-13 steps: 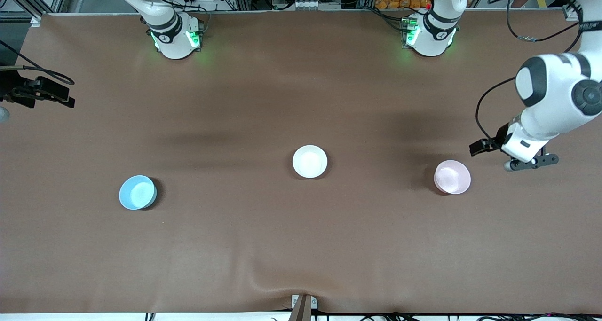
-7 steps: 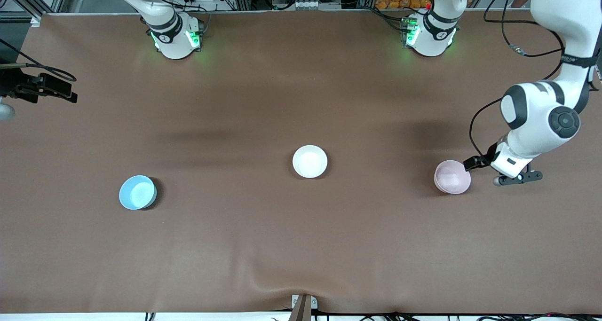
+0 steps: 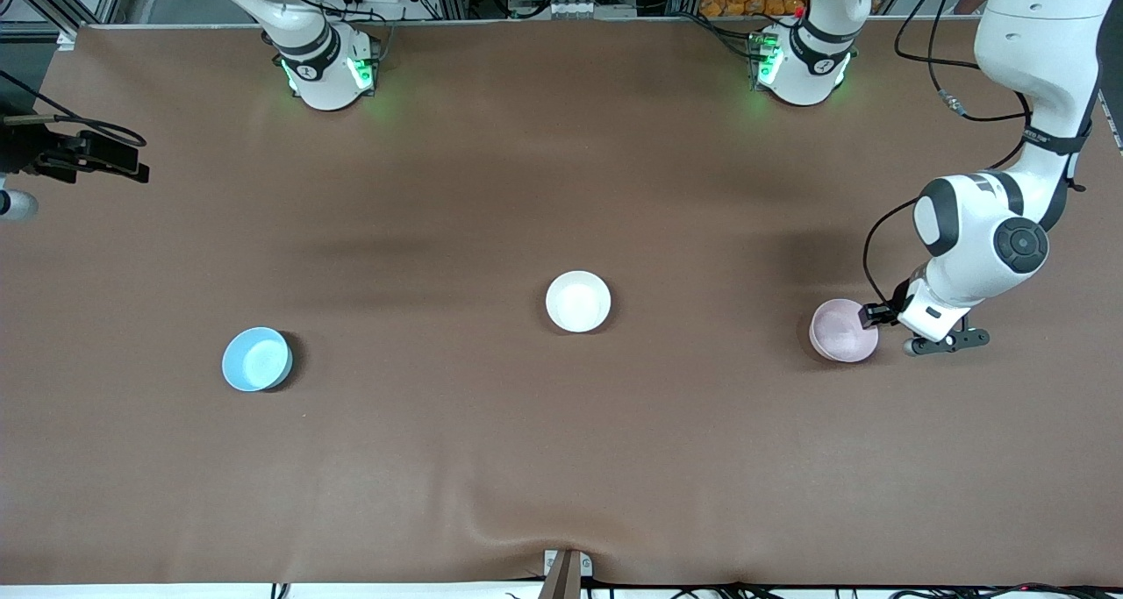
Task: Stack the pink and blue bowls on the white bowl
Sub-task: 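Move the left gripper down to the pink bowl rim, then grasp the pink bowl rim and lift it with the left gripper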
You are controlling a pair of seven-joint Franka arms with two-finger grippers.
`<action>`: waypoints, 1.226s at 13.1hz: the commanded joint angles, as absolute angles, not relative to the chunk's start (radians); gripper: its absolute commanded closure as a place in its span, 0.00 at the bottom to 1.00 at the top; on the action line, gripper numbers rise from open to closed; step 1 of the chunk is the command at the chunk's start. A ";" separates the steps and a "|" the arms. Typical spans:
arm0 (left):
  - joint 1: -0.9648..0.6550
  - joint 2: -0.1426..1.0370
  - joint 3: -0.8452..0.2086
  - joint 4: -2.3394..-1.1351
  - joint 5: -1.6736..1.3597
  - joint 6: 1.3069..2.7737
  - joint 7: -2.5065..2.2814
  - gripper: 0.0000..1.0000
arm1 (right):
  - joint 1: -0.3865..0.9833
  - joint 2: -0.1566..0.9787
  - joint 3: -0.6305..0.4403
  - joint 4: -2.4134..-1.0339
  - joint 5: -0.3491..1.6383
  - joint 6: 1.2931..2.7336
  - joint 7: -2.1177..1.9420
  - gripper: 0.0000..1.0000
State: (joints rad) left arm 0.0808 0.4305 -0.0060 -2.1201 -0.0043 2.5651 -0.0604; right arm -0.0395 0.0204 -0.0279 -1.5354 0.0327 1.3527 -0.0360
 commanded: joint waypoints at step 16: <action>0.072 0.235 -0.438 -1.912 -0.018 2.192 -0.331 1.00 | -0.044 0.009 -0.031 -1.543 0.035 1.348 -0.034 0.00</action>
